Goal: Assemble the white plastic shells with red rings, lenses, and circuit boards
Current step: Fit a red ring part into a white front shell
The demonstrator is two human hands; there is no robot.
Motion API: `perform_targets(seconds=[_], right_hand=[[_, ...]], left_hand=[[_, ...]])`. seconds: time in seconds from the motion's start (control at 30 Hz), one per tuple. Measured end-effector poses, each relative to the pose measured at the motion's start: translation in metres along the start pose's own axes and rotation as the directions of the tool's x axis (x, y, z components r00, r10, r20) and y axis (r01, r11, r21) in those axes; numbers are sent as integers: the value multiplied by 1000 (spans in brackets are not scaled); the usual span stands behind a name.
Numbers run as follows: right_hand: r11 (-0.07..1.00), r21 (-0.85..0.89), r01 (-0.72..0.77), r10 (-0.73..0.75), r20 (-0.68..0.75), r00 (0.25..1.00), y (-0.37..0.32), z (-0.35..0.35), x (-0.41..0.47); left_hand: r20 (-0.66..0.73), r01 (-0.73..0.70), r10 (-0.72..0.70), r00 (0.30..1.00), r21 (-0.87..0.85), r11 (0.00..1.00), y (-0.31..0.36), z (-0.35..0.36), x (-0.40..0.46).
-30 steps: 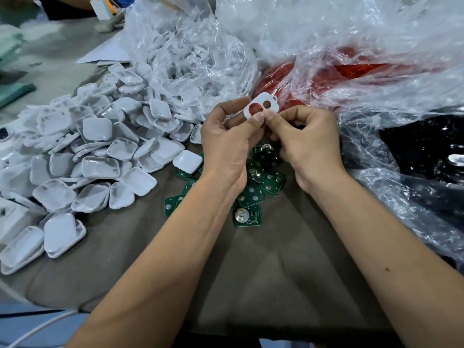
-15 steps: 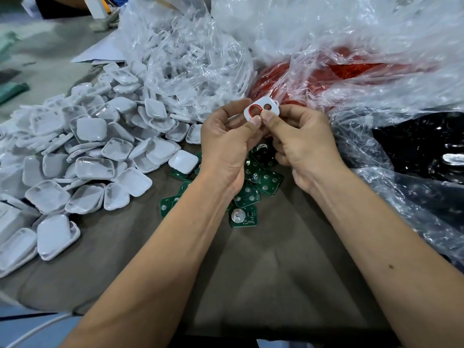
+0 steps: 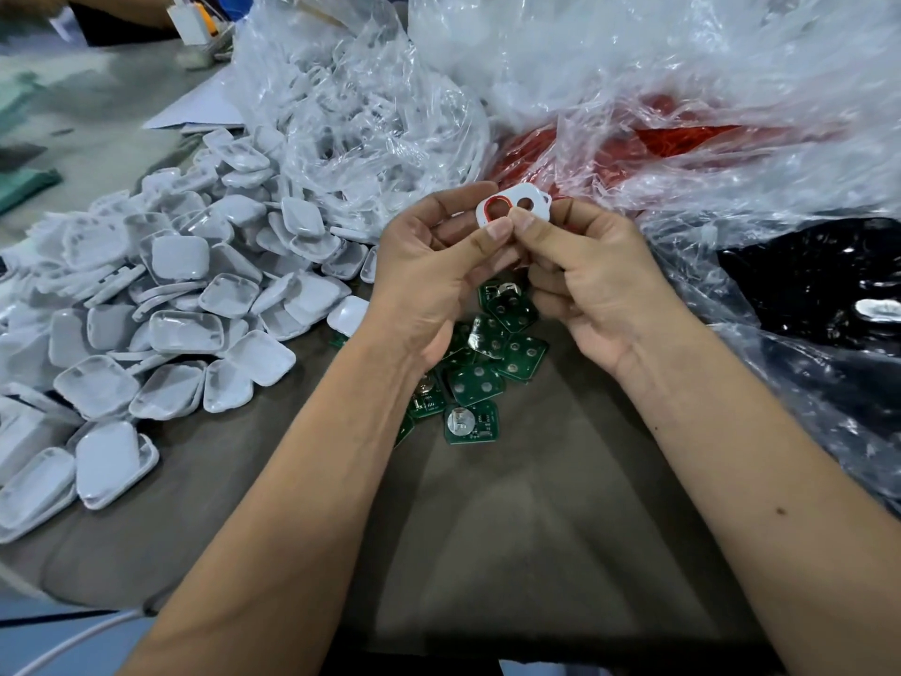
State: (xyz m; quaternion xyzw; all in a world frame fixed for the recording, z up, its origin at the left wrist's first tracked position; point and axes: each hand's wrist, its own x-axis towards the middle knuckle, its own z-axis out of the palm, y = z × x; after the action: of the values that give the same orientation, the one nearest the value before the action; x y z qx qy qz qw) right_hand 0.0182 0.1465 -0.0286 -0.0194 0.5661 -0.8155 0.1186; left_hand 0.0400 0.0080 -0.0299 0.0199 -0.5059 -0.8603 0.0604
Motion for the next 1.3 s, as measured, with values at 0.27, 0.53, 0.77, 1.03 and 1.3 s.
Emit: perform_targets(seconds=[0.27,0.53,0.77,1.03,1.3], right_hand=[[1000,8,-8,8,38,999,-2,0,-3],[993,-116,22,-26,-31,999,4,3,-4],[992,-111,54,-58,-32,998,3,2,-1],[963,-241,124,-154,-110,982,7,5,-2],[977,-212,38,-41,-7,999,0,3,-3]], left_hand=[[28,-33,31,999,98,995,2,-2,2],[-7,-3,4,1000,180,984,0,-4,2],[46,-33,24,999,221,975,6,-10,3],[-21,-86,103,994,407,909,1,-10,2],[-157,-59,132,979,400,914,5,-11,6]])
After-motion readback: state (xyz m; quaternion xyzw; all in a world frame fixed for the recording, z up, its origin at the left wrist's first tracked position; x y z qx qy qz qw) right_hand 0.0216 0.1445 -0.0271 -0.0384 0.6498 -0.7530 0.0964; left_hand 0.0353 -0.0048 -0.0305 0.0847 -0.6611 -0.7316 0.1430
